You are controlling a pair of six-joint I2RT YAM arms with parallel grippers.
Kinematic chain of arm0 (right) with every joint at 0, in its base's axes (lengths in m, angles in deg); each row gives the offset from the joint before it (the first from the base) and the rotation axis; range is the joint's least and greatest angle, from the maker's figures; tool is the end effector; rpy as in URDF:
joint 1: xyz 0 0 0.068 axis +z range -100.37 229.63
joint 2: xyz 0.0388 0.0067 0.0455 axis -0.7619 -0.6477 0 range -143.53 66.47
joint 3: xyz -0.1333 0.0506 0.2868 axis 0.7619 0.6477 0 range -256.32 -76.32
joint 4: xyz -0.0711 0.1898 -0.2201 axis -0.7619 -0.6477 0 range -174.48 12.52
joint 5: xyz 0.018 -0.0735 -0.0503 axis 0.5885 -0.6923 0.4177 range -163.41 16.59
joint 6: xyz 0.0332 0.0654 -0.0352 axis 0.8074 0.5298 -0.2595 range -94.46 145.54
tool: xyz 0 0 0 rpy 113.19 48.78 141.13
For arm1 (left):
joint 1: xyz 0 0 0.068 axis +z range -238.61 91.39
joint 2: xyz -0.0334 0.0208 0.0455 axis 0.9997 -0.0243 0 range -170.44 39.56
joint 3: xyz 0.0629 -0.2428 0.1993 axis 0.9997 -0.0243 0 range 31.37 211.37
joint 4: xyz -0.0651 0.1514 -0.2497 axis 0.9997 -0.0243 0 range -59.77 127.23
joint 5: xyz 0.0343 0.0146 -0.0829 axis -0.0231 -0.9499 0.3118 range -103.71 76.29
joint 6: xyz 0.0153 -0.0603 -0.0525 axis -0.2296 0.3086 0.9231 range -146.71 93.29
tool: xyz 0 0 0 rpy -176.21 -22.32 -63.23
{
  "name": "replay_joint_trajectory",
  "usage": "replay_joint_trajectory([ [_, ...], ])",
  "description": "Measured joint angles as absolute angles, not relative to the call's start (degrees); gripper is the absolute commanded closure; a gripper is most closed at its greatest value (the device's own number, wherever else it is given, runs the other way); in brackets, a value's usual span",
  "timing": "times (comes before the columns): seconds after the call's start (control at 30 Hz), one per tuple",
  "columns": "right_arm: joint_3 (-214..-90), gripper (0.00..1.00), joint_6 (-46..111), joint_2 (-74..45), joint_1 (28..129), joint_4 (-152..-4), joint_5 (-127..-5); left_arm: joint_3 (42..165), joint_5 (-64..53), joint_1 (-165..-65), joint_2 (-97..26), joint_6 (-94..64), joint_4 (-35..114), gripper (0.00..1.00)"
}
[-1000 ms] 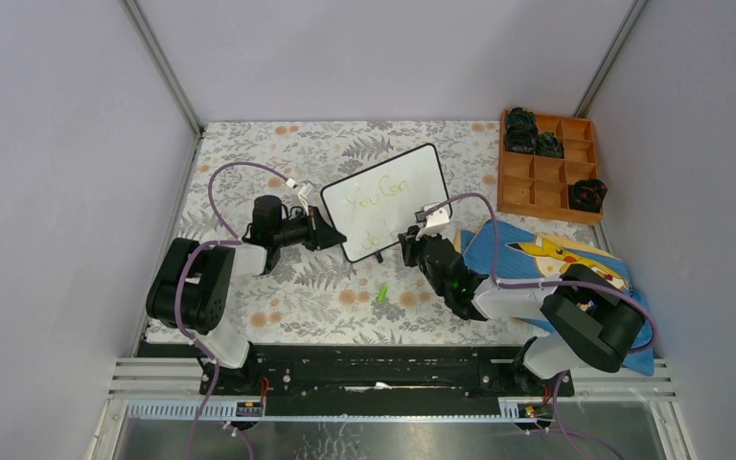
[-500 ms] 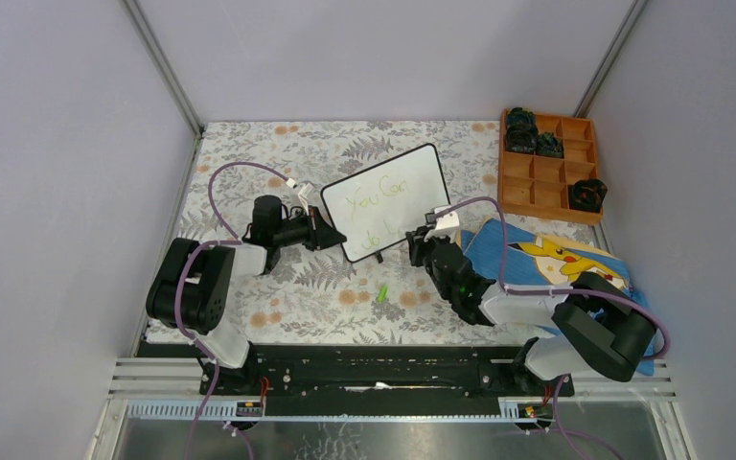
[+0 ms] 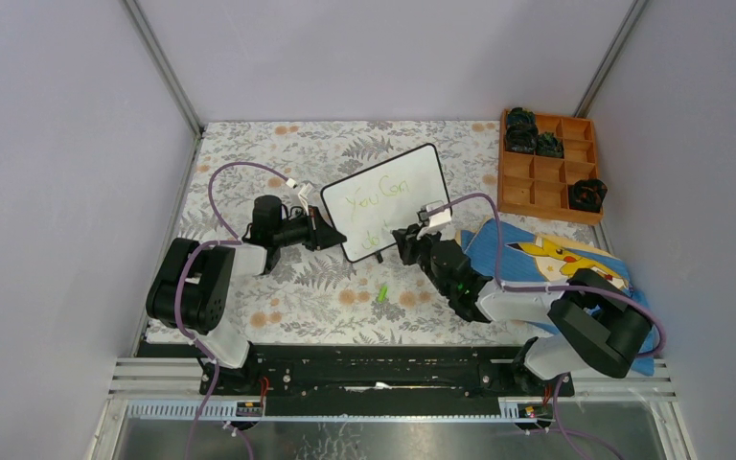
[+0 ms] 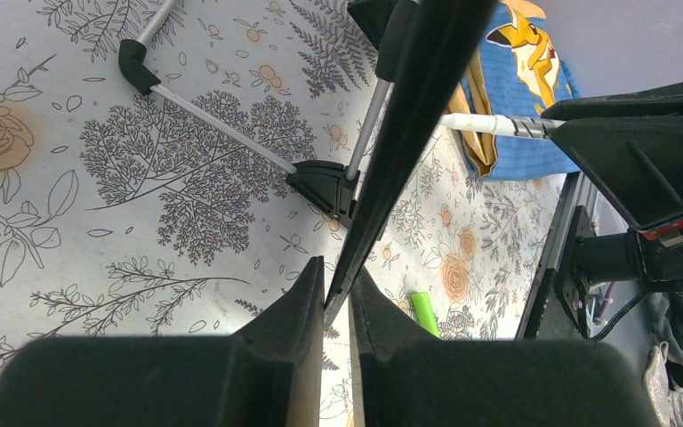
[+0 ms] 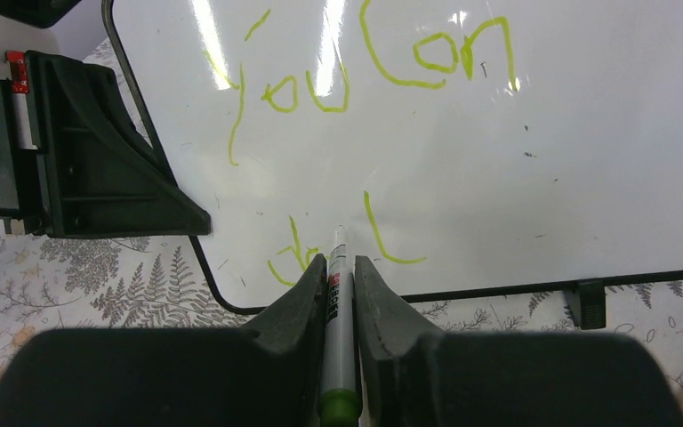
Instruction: Write a sentence on the whiteboard
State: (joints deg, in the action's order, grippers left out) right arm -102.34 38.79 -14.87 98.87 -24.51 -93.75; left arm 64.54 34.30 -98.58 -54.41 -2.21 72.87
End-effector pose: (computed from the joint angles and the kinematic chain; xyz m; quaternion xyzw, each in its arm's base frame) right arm 0.2304 0.2297 0.2168 -0.1030 0.7132 0.2446 0.6488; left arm 0.3284 -0.1111 0.1546 0.1189 0.7925 -0.4731 0.3659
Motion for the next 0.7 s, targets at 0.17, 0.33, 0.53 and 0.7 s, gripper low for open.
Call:
replay_joint_trajectory([
  [0.17, -103.3, 1.0, 38.8, -16.3, 98.9, -24.4, -93.8, 64.6, 34.3, -98.6, -54.4, -2.2, 72.8, 1.0],
  [0.33, -103.5, 1.0, 38.8, -17.7, 98.9, -24.4, -94.1, 64.8, 34.3, -98.6, -54.4, -2.2, 72.3, 1.0],
  [0.53, -103.8, 1.0, 38.8, -18.4, 98.9, -24.5, -95.6, 64.8, 34.3, -98.6, -54.4, -2.3, 72.3, 1.0],
  [0.7, -104.4, 1.0, 38.8, -18.9, 98.8, -24.5, -96.8, 64.8, 34.3, -98.6, -54.4, -2.3, 72.2, 1.0],
])
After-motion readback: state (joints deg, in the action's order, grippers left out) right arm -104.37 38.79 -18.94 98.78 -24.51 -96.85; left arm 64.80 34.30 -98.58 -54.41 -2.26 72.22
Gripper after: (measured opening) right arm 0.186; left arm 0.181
